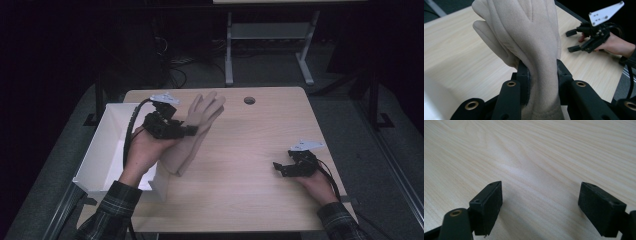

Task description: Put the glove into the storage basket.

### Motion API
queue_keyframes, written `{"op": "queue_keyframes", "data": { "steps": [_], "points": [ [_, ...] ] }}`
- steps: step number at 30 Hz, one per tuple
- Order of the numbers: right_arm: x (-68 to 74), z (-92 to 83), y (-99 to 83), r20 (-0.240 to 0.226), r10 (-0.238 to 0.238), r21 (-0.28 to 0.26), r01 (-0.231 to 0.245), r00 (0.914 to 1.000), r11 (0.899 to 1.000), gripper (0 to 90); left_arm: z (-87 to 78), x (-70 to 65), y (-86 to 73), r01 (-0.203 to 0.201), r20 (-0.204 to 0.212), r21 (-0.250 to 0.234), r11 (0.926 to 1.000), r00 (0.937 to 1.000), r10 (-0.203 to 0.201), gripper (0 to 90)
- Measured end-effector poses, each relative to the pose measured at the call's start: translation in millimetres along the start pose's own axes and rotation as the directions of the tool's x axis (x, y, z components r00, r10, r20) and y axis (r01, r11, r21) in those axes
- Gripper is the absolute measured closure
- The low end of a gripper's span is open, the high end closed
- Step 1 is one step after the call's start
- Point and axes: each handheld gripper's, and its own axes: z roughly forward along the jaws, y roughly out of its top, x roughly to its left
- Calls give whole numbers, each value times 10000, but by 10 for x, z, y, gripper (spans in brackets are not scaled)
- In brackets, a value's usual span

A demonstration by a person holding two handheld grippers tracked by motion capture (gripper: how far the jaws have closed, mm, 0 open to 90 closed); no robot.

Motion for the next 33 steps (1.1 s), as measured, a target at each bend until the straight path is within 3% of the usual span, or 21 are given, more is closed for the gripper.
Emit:
{"op": "queue_keyframes", "data": {
  "steps": [6, 11, 15, 18, 19, 25, 33],
  "points": [
    [-1, 0, 0, 1, -11, -6, 11, 10000, 10000, 193, -295, 224, -101, 376, -501, -300, 9988, 9980, -390, 710],
    [0, -1, 0, 0, 1, 5, -1, 10000, 10000, 193, -499, 417, -241, 868, -1024, -514, 9949, 9905, -917, 711],
    [0, 0, 0, -1, 0, 3, 0, 10000, 10000, 193, -626, 560, -359, 1213, -1398, -616, 9907, 9818, -1289, 710],
    [-1, -1, 0, -6, 1, 7, -1, 10000, 10000, 192, -706, 675, -458, 1447, -1737, -693, 9870, 9726, -1548, 710],
    [0, -2, 1, -5, -1, 26, 1, 10000, 10000, 192, -734, 731, -509, 1612, -1921, -719, 9843, 9661, -1723, 710],
    [-2, 0, 0, 1, -21, 8, 21, 10000, 10000, 193, -666, 910, -730, 2091, -2251, -436, 9769, 9506, -2135, 710],
    [0, -1, 0, -6, 1, 11, -1, 10000, 10000, 193, -383, 1065, -1010, 2521, -2318, -39, 9677, 9411, -2461, 708]
  ]
}}
